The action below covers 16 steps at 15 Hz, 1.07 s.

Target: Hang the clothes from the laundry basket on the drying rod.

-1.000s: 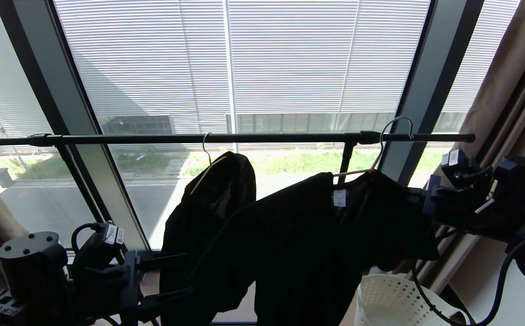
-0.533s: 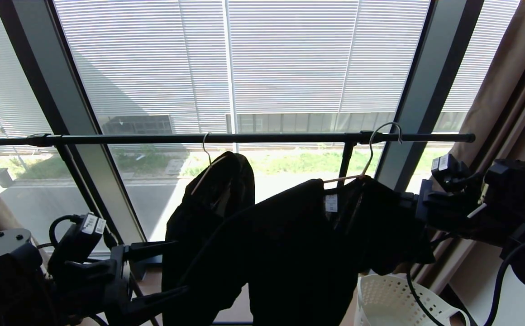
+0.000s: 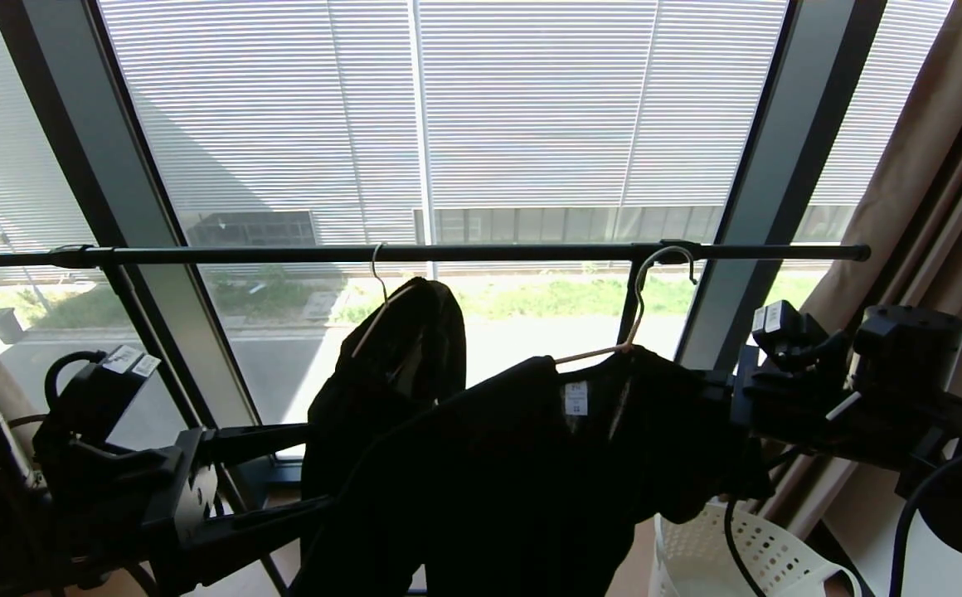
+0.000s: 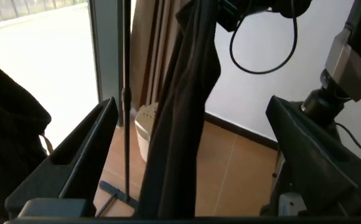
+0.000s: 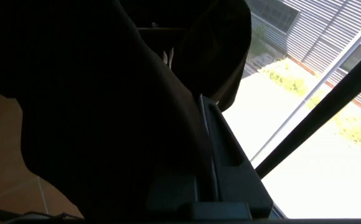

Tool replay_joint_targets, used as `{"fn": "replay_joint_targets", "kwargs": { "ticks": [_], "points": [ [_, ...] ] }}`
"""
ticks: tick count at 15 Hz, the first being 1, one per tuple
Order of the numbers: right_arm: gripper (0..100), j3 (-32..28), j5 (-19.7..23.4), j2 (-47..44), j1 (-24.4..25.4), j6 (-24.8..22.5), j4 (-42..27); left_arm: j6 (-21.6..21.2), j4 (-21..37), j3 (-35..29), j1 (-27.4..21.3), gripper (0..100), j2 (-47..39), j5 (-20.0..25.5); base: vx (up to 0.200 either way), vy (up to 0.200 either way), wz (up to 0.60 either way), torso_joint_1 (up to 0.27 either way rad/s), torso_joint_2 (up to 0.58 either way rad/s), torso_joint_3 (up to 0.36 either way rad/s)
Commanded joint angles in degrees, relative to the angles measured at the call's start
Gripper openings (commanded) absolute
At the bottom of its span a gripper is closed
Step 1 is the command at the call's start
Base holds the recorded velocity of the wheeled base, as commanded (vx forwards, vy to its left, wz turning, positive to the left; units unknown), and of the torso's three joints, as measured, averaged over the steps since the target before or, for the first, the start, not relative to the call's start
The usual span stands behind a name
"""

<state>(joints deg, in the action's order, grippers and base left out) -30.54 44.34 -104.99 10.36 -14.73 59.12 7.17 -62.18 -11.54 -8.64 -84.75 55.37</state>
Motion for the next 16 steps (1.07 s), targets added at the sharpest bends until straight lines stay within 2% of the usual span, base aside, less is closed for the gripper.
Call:
{"fn": "replay_joint_targets", "kwargs": {
  "ticks": [1,2,3,4,6,8,10,11,13,16],
  "points": [
    [0,0.3,-1.1,0.0,1.4,-0.1,0.0,-0.3,17.2,-9.0,-3.1,100,12.3,-4.9,0.0,0.0,0.0,0.0,0.0,0.0],
    [0,0.6,-2.1,-0.1,2.2,-0.7,0.0,-0.8,21.3,-10.6,-5.8,100,12.9,-10.2,0.0,0.0,0.0,0.0,0.0,0.0],
    [0,0.8,-3.4,-0.6,3.3,-1.7,-0.1,-1.7,22.3,-11.0,-8.5,100,12.7,-16.2,0.0,0.0,0.0,0.0,0.0,0.0],
    [0,1.1,-5.4,-1.4,4.3,-3.2,0.0,-2.6,22.3,-10.6,-10.7,100,12.6,-20.3,0.0,0.0,0.0,0.0,0.0,0.0],
    [0,1.5,-10.9,-1.6,6.4,-5.4,-0.1,-4.1,22.2,-9.3,-12.5,100,12.5,-20.7,0.0,0.0,0.0,0.0,0.0,0.0],
    [0,2.0,-11.6,-1.4,8.0,-5.4,-0.1,-4.9,22.1,-8.4,-13.4,100,12.2,-20.7,0.0,0.0,0.0,0.0,0.0,0.0],
    [0,2.6,-14.0,-1.2,10.5,-5.4,-0.1,-8.9,22.1,-7.0,-15.2,100,11.2,-20.7,0.0,0.0,0.0,0.0,0.0,0.0],
    [0,2.8,-17.7,-0.8,12.0,-5.4,0.0,-11.6,22.0,-6.0,-16.1,100,10.1,-20.7,0.0,0.0,0.0,0.0,0.0,0.0],
    [0,3.3,-19.3,-0.4,14.5,-5.4,-0.1,-11.9,22.0,-5.9,-16.1,100,10.0,-20.7,0.0,0.0,0.0,0.0,0.0,0.0],
    [0,3.6,-20.4,0.6,15.2,-5.3,-0.1,-12.1,21.9,-5.3,-17.1,100,9.0,-20.7,0.0,0.0,0.0,0.0,0.0,0.0]
  ]
}}
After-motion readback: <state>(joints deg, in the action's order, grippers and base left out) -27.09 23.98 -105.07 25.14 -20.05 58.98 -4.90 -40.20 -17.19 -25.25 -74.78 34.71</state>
